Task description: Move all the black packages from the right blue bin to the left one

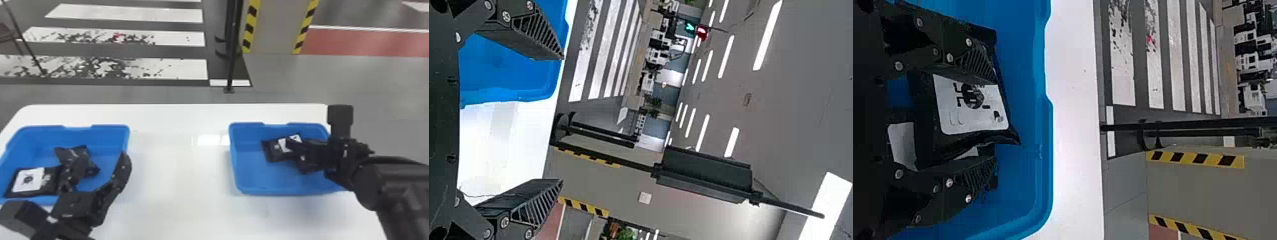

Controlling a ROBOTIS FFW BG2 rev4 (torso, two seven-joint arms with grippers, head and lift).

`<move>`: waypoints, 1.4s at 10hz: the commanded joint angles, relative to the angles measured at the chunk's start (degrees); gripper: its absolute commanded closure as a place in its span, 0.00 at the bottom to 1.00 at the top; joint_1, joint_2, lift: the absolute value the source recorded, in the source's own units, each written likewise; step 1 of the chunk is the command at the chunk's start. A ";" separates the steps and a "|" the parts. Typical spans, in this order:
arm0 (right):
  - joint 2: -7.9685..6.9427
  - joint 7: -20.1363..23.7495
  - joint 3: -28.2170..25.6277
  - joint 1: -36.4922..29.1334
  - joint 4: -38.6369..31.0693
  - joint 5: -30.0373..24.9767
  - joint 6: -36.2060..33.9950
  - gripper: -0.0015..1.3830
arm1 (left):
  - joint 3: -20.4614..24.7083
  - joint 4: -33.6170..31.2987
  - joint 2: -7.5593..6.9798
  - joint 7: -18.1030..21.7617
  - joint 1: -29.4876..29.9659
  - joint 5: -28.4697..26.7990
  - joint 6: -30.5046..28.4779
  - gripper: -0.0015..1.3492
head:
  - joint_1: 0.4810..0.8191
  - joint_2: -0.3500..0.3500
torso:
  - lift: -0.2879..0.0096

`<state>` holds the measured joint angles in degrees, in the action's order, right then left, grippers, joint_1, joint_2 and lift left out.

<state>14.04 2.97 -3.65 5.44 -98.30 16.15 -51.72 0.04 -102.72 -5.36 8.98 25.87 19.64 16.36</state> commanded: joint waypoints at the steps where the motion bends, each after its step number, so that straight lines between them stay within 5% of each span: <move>1: 0.03 -0.06 0.00 0.47 0.91 1.10 -2.14 0.59 | 0.07 0.00 0.00 0.07 0.00 0.01 -0.04 0.13 | 0.63 0.39 | 0.45; 3: 0.03 -0.06 0.00 0.33 1.20 2.93 -2.28 0.82 | 0.18 0.00 0.08 0.24 0.00 0.24 -0.04 0.13 | 0.63 0.40 | 0.45; 8: -0.32 0.90 -1.14 -7.26 -2.32 20.86 11.64 0.82 | -1.07 0.00 0.08 0.33 0.29 4.12 4.04 0.13 | 0.63 0.47 | 0.45; 11: -0.32 6.44 -3.09 -10.64 -4.15 34.46 13.89 0.82 | -5.30 -0.14 -0.53 -0.46 0.14 12.69 7.98 0.13 | 0.63 0.52 | 0.45; 14: -0.32 12.77 -0.23 -8.67 -5.13 43.72 13.19 0.82 | -12.96 -4.92 -2.29 -0.37 0.29 25.83 4.04 0.13 | 0.63 0.54 | 0.45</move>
<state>13.71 15.53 -4.97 -3.96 -103.69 57.98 -38.16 -11.42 -106.66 -7.28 8.61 26.11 43.65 21.04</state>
